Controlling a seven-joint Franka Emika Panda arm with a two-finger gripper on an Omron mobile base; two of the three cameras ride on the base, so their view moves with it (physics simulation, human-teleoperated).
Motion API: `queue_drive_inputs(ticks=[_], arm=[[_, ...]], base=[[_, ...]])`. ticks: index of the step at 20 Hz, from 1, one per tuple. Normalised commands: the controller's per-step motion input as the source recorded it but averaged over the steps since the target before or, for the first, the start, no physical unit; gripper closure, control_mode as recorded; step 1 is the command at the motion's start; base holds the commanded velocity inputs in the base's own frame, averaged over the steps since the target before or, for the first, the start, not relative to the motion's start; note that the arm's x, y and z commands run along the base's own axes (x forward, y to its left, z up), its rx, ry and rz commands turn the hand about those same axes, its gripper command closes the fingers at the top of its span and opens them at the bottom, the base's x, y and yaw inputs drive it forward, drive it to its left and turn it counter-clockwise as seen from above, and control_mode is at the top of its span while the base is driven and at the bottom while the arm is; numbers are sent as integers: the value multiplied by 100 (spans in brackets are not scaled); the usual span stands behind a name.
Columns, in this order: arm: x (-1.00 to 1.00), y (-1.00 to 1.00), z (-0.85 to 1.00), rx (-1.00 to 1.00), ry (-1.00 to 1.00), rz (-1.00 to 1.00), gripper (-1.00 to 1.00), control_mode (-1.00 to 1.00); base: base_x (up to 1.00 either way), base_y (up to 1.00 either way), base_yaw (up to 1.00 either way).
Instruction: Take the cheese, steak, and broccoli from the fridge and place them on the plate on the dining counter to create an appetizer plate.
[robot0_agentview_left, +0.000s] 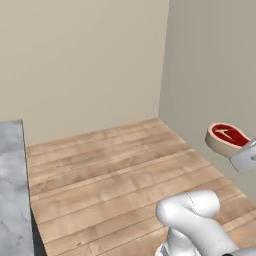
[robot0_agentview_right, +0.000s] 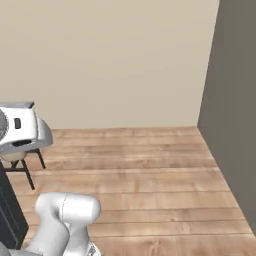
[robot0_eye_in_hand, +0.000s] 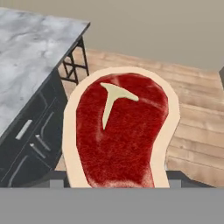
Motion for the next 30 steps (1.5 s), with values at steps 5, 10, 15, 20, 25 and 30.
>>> queue_drive_inputs(ticks=[5, 10, 15, 20, 25, 30], arm=[[0, 0, 0, 0, 0, 0, 100, 100], [0, 0, 0, 0, 0, 0, 100, 100], [0, 0, 0, 0, 0, 0, 100, 100], [0, 0, 0, 0, 0, 0, 100, 100], [0, 0, 0, 0, 0, 0, 100, 100], [0, 0, 0, 0, 0, 0, 100, 100]], base=[[100, 71, -39], [100, 38, 2], [100, -2, 62], [100, -11, 65], [100, -38, 54], [100, -34, 55]])
